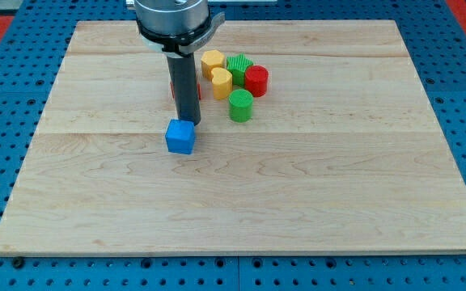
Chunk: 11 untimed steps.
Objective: Place the blue cube left to the green circle
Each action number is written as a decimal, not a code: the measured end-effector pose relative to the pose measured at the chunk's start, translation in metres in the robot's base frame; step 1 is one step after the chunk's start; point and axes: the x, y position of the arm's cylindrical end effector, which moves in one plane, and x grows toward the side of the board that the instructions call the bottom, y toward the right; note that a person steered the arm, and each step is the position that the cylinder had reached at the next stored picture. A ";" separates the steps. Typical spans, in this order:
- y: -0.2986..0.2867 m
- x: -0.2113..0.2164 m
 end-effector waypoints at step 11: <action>0.052 0.069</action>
